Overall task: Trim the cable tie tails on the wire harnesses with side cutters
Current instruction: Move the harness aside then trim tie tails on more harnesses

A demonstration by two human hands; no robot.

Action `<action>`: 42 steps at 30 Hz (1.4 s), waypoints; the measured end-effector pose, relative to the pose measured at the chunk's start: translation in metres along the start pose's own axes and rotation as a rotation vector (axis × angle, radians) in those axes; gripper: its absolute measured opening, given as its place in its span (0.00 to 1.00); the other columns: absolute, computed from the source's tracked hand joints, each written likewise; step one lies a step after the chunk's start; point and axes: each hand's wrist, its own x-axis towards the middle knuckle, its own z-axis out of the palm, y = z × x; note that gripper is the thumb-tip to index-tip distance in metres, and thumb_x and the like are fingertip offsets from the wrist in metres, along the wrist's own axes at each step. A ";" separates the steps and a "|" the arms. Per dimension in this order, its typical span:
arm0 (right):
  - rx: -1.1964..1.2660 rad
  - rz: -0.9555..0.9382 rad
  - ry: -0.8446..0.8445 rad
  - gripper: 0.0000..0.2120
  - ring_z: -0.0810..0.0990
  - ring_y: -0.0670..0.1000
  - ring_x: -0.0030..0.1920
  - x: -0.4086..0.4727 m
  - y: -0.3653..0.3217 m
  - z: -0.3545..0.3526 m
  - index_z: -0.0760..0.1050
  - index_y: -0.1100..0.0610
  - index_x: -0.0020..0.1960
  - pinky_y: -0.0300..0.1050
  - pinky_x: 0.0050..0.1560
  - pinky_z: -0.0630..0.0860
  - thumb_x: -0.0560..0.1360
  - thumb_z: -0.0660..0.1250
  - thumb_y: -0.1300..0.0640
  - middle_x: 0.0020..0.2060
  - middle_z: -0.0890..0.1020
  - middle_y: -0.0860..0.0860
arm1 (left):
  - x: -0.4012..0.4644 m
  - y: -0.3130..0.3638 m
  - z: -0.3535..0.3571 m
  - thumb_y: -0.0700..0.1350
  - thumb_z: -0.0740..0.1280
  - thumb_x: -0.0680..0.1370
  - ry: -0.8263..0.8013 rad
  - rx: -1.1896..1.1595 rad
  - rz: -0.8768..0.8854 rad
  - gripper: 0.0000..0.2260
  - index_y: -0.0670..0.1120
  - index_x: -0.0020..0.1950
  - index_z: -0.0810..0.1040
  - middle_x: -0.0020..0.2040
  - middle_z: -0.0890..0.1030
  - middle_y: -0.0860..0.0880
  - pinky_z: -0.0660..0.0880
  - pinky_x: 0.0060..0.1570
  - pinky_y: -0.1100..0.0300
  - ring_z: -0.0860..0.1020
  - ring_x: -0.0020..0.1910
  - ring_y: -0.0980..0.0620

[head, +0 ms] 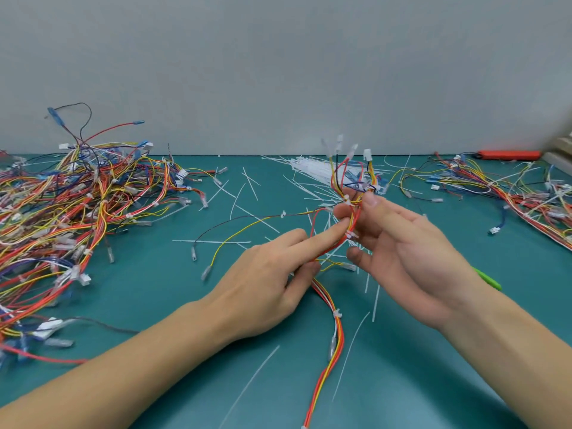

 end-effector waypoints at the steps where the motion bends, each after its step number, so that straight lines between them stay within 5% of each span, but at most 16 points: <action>1: 0.006 0.010 0.000 0.14 0.81 0.46 0.45 0.000 0.000 -0.001 0.84 0.51 0.57 0.42 0.44 0.75 0.74 0.70 0.49 0.51 0.87 0.51 | 0.000 0.000 0.000 0.42 0.63 0.84 0.000 -0.005 0.005 0.30 0.64 0.81 0.59 0.44 0.67 0.56 0.74 0.41 0.53 0.71 0.40 0.52; 10: -0.313 -0.286 0.040 0.09 0.81 0.45 0.43 -0.001 -0.001 0.000 0.85 0.45 0.52 0.39 0.43 0.75 0.73 0.72 0.51 0.42 0.86 0.47 | -0.002 -0.008 0.004 0.43 0.70 0.81 0.053 -0.170 -0.089 0.17 0.59 0.68 0.79 0.45 0.79 0.58 0.70 0.42 0.70 0.80 0.43 0.54; 17: -0.464 -0.405 -0.057 0.09 0.80 0.45 0.44 -0.004 0.001 0.000 0.85 0.45 0.56 0.39 0.45 0.76 0.78 0.70 0.55 0.44 0.86 0.48 | -0.002 -0.010 0.004 0.43 0.72 0.80 0.057 -0.236 -0.142 0.10 0.54 0.60 0.83 0.42 0.79 0.56 0.70 0.38 0.70 0.80 0.40 0.53; 22: -0.505 -0.400 -0.101 0.10 0.81 0.47 0.48 -0.005 -0.002 -0.001 0.85 0.45 0.56 0.39 0.48 0.76 0.79 0.70 0.57 0.47 0.86 0.53 | -0.001 -0.009 0.005 0.45 0.70 0.81 0.065 -0.205 -0.133 0.05 0.47 0.55 0.83 0.44 0.80 0.61 0.74 0.37 0.67 0.79 0.40 0.54; 24: -0.501 -0.391 -0.109 0.09 0.81 0.48 0.49 -0.005 -0.003 -0.001 0.85 0.45 0.55 0.41 0.48 0.77 0.79 0.69 0.56 0.48 0.86 0.55 | -0.001 -0.009 0.004 0.46 0.69 0.81 0.086 -0.206 -0.147 0.03 0.52 0.53 0.82 0.45 0.81 0.58 0.75 0.39 0.64 0.80 0.43 0.53; 26: -0.499 -0.379 -0.112 0.09 0.82 0.50 0.49 -0.005 -0.003 -0.001 0.84 0.45 0.54 0.43 0.48 0.77 0.79 0.68 0.55 0.48 0.86 0.55 | -0.001 -0.008 0.001 0.46 0.70 0.80 0.118 -0.197 -0.141 0.07 0.60 0.51 0.80 0.44 0.81 0.60 0.70 0.40 0.71 0.80 0.43 0.58; 32: -0.438 -0.340 -0.095 0.10 0.83 0.48 0.49 -0.004 -0.002 -0.001 0.83 0.43 0.48 0.43 0.46 0.79 0.80 0.69 0.58 0.47 0.87 0.48 | 0.000 -0.008 0.002 0.44 0.72 0.80 0.069 -0.248 -0.197 0.07 0.55 0.55 0.83 0.39 0.81 0.55 0.67 0.35 0.73 0.76 0.32 0.60; 37: -0.300 -0.226 -0.036 0.10 0.84 0.51 0.48 0.001 -0.001 -0.008 0.80 0.53 0.48 0.41 0.44 0.80 0.80 0.66 0.67 0.48 0.86 0.57 | -0.002 -0.007 0.002 0.44 0.73 0.78 0.094 -0.254 -0.235 0.08 0.55 0.56 0.83 0.40 0.82 0.55 0.68 0.33 0.74 0.77 0.32 0.64; 42: -0.160 -0.117 -0.043 0.06 0.86 0.55 0.50 0.003 -0.006 -0.012 0.79 0.52 0.48 0.46 0.46 0.84 0.72 0.68 0.61 0.49 0.87 0.59 | -0.002 -0.005 -0.001 0.46 0.74 0.79 0.084 -0.320 -0.282 0.09 0.57 0.57 0.82 0.41 0.85 0.57 0.73 0.30 0.70 0.78 0.30 0.62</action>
